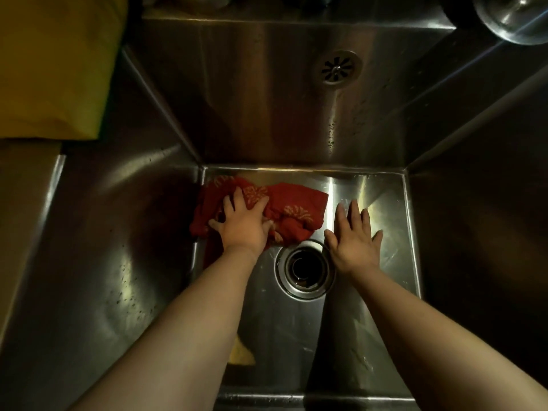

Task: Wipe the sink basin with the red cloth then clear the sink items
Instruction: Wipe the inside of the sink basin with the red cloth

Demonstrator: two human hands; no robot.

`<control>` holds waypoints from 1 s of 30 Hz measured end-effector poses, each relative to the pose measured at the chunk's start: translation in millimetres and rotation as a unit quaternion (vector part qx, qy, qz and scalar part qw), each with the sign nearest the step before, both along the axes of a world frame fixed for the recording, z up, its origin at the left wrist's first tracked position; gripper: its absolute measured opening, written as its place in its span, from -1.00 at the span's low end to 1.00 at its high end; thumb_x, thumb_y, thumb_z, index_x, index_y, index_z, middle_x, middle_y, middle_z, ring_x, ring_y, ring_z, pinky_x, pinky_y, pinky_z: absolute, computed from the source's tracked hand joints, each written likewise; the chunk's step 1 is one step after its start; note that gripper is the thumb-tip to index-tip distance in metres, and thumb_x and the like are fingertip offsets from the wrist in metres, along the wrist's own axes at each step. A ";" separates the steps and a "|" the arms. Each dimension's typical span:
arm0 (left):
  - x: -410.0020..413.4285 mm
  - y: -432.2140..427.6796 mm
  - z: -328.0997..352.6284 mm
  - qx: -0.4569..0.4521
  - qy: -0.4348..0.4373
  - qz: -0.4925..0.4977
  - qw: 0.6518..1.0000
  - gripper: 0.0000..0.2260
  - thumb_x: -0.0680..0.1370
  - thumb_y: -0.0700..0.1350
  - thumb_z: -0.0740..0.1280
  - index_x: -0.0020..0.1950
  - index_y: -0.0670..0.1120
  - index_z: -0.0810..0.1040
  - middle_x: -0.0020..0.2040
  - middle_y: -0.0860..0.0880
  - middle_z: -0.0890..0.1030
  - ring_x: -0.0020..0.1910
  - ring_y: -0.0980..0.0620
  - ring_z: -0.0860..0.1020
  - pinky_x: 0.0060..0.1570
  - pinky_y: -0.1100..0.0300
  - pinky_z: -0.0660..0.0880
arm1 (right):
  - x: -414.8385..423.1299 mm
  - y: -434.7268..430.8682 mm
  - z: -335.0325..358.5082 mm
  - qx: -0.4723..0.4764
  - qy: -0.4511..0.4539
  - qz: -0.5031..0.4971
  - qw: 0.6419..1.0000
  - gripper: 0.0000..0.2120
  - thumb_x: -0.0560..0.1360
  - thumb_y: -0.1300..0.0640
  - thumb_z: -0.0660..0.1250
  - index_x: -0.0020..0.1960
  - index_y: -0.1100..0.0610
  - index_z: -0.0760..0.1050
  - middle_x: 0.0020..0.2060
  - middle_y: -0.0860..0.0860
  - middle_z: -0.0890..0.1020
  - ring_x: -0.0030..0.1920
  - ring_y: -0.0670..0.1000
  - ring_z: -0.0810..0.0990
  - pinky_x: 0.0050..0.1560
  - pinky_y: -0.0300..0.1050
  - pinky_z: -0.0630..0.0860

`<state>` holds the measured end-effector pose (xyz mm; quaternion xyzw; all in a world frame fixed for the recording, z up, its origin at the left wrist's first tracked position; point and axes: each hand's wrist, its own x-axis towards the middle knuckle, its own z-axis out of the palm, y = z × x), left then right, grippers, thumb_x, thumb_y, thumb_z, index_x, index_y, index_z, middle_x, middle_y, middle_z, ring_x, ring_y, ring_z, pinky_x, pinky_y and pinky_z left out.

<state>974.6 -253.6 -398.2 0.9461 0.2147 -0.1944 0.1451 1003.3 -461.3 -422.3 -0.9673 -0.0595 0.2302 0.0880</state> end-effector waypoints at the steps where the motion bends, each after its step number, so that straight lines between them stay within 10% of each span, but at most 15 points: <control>1: -3.9 0.4 0.7 0.000 0.001 -0.008 1.000 -0.52 0.56 0.10 0.23 0.46 0.25 0.17 0.53 -0.11 -0.04 0.50 -0.20 -0.08 0.25 -0.45 0.09 | -2.2 -0.9 1.0 -0.002 0.003 0.003 1.000 -0.40 0.59 -0.17 -0.02 0.53 -0.06 -0.18 0.53 -0.01 -0.24 0.51 0.08 -0.27 0.43 0.29 -0.14; 24: -113.6 -19.1 15.8 -0.037 0.121 -0.056 0.990 -0.42 0.43 0.06 0.41 0.36 0.25 0.21 0.50 -0.03 -0.12 0.48 -0.20 -0.12 0.27 -0.43 0.13 | -52.2 -9.9 18.5 0.034 0.042 0.007 0.999 -0.47 0.62 -0.03 0.00 0.54 -0.03 -0.09 0.54 0.00 -0.16 0.52 0.12 -0.22 0.47 0.20 -0.11; 30: -106.3 -38.9 10.3 -0.069 0.112 0.026 0.991 -0.14 0.22 0.57 0.14 0.42 0.40 -0.13 0.51 0.00 -0.24 0.48 -0.20 -0.24 0.26 -0.47 -0.05 | -53.8 -12.5 16.8 0.020 0.029 -0.001 0.999 -0.45 0.61 -0.03 0.01 0.54 -0.02 -0.10 0.54 0.01 -0.15 0.52 0.10 -0.20 0.46 0.22 -0.09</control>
